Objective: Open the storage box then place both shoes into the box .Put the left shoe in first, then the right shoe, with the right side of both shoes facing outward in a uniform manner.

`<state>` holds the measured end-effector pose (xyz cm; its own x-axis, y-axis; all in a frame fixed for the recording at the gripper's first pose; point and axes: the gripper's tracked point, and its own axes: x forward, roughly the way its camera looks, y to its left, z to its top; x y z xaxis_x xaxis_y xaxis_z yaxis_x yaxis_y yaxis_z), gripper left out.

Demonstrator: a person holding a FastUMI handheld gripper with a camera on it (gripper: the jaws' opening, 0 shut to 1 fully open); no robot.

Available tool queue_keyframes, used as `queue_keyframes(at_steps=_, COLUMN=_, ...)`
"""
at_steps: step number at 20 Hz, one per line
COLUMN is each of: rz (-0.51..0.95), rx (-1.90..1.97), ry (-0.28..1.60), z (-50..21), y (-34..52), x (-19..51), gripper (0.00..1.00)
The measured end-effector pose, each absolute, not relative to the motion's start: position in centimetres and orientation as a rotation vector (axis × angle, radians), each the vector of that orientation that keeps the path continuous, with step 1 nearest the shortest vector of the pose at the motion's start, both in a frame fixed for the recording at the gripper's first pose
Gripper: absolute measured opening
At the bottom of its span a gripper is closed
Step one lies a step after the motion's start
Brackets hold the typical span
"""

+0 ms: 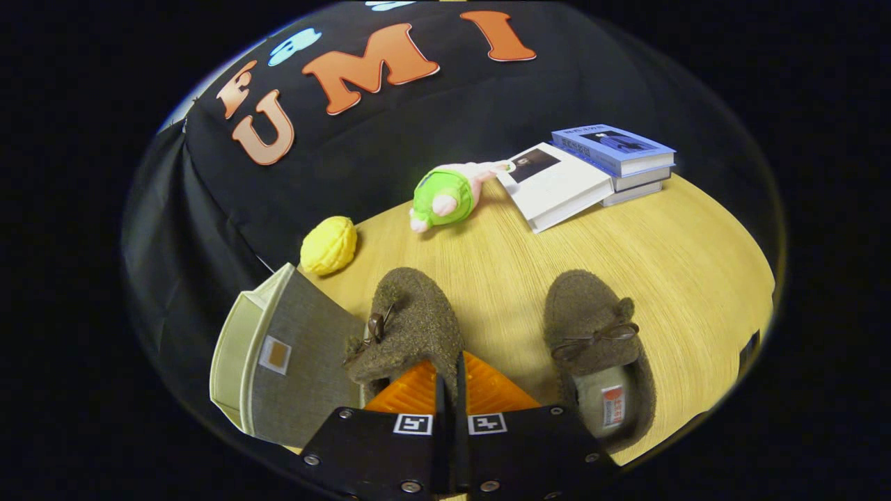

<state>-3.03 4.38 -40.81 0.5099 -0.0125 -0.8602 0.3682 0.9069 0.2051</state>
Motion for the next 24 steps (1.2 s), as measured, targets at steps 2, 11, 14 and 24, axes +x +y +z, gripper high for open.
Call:
queue_keyframes(at_steps=2, rz=-0.214, rx=0.398, ry=0.99, z=-39.0, y=5.7, x=-1.9, gripper=0.04)
queue_keyframes(at_steps=11, rz=-0.068, rx=0.432, ry=0.876, z=-31.0, y=13.9, x=4.0, gripper=0.04)
queue_keyframes(at_steps=14, rz=-0.011, rx=0.445, ry=0.873, z=-30.0, y=17.3, x=4.9, gripper=0.04)
queue_keyframes(at_steps=24, rz=0.076, rx=0.462, ry=1.002, z=-33.9, y=26.1, x=5.1, gripper=0.04)
